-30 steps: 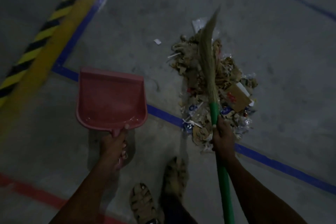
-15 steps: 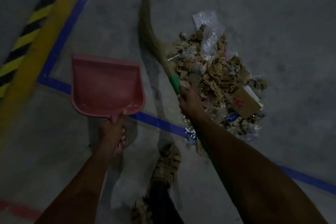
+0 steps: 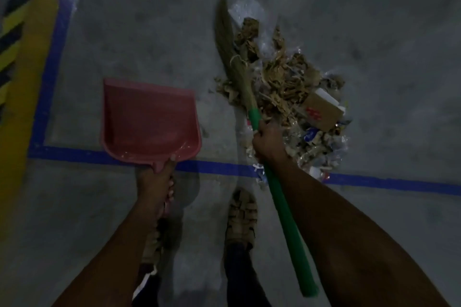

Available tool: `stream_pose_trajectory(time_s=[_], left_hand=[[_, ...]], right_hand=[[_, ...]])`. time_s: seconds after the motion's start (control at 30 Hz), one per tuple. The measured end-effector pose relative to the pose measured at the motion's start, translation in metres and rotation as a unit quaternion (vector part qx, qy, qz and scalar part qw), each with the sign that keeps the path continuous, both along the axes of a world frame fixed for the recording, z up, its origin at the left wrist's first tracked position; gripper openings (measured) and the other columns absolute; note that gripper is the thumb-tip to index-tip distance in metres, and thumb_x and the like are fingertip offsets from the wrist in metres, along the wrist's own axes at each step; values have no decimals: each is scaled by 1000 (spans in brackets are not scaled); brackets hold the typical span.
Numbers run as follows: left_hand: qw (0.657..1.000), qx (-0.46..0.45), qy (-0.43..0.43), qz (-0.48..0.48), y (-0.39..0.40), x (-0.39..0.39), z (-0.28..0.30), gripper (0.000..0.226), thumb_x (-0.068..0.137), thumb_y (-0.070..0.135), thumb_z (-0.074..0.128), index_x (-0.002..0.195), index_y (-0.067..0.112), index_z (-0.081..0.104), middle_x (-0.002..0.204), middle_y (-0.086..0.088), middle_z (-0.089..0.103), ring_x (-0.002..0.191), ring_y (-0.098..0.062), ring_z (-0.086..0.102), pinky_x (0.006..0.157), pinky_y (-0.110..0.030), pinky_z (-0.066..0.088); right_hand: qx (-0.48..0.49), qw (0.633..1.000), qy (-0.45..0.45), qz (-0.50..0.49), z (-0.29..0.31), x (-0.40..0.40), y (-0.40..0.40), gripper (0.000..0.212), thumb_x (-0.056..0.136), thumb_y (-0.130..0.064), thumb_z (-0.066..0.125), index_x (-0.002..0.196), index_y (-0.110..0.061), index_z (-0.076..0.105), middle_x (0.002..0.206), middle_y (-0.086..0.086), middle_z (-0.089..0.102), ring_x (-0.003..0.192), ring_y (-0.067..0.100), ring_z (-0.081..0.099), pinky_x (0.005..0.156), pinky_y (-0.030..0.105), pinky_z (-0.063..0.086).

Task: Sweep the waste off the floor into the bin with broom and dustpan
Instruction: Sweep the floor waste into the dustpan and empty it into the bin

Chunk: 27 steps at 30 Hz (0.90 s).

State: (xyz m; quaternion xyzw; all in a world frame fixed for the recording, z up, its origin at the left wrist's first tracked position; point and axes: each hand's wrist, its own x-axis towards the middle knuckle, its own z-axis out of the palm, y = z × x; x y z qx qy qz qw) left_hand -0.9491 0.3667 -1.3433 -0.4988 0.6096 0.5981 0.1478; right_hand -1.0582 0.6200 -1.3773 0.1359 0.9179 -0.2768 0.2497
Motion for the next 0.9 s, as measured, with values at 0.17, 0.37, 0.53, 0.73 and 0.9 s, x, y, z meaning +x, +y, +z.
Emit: stream_pose_trajectory(time_s=[0.17,0.37,0.53,0.73,0.9], left_hand=[[996,9,4,-84,-18,-6,20,46,90,44,73,65,13,49,47,-4,44,37,-16,38,41,-23,33],[985,-1,5,-173,-29,-7,43,42,92,44,71,74,14,49,51,-3,41,36,-12,34,37,-19,28],[975,14,6,-221,-33,11,43,45,90,43,73,69,12,49,52,-5,41,39,-15,36,41,-22,31],[959,23,-50,-278,-24,43,31,45,91,42,72,69,9,51,48,-6,42,33,-14,36,40,-20,32],[931,51,-105,-347,-10,65,17,44,89,43,73,72,11,48,48,-4,41,34,-14,34,39,-19,31]], right_hand=[[-34,989,-20,-141,5,67,9,17,90,-20,42,103,-18,53,79,18,62,64,38,65,51,45,57],[-21,960,-22,-277,-11,155,22,23,90,-22,56,106,-9,65,80,11,63,72,32,64,61,36,52],[122,976,-28,-181,15,234,39,41,95,-16,50,136,-8,50,124,18,53,93,39,60,72,39,51],[170,977,74,-105,38,325,58,50,86,-9,65,134,-10,55,133,14,52,66,35,62,48,34,49],[193,968,118,-104,32,361,66,51,89,-22,45,139,-14,49,137,14,50,49,30,52,41,30,44]])
